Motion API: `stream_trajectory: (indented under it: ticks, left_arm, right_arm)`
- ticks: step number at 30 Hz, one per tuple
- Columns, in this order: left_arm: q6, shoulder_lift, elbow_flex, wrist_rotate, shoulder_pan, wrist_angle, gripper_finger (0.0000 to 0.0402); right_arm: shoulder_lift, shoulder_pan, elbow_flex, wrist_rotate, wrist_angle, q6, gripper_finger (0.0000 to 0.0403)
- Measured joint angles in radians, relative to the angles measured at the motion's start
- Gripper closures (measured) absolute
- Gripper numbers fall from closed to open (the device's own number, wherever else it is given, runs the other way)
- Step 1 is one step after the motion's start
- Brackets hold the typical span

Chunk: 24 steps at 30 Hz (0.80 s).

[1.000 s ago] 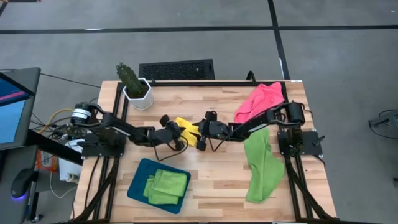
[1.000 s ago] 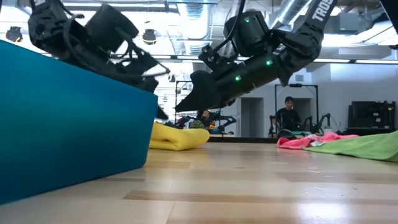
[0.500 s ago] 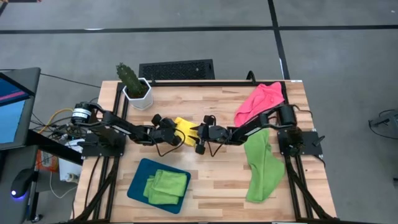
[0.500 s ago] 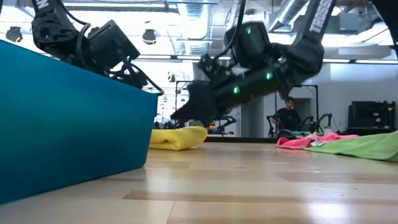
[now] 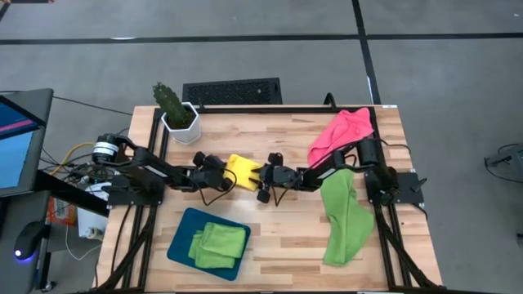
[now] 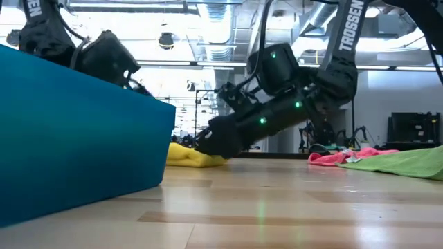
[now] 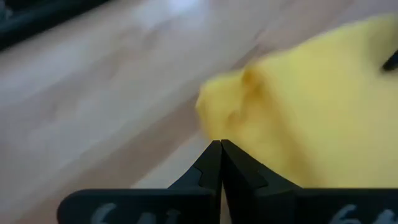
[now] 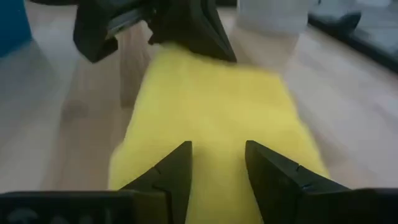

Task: Fold microfiber towels
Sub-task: Stack the folded yellow microfiber on the green microfiber cloth in the blue bin

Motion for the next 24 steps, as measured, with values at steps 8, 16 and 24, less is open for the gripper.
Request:
stream_trajectory:
  ticks: [8, 16, 24]
  left_arm:
    - [0.158, -0.252, 0.026, -0.082, -0.029, 0.018, 0.0402]
    - [0.268, -0.119, -0.058, 0.187, 0.078, 0.393, 0.0401]
    - [0.307, 0.221, 0.014, 0.325, 0.126, 0.613, 0.0401]
  right_arm:
    - [-0.079, 0.023, 0.002, -0.004, 0.048, -0.041, 0.0238]
    - [-0.01, 0.042, 0.004, -0.006, 0.133, -0.019, 0.024]
    - [0.034, 0.042, 0.011, -0.013, 0.129, 0.02, 0.0248]
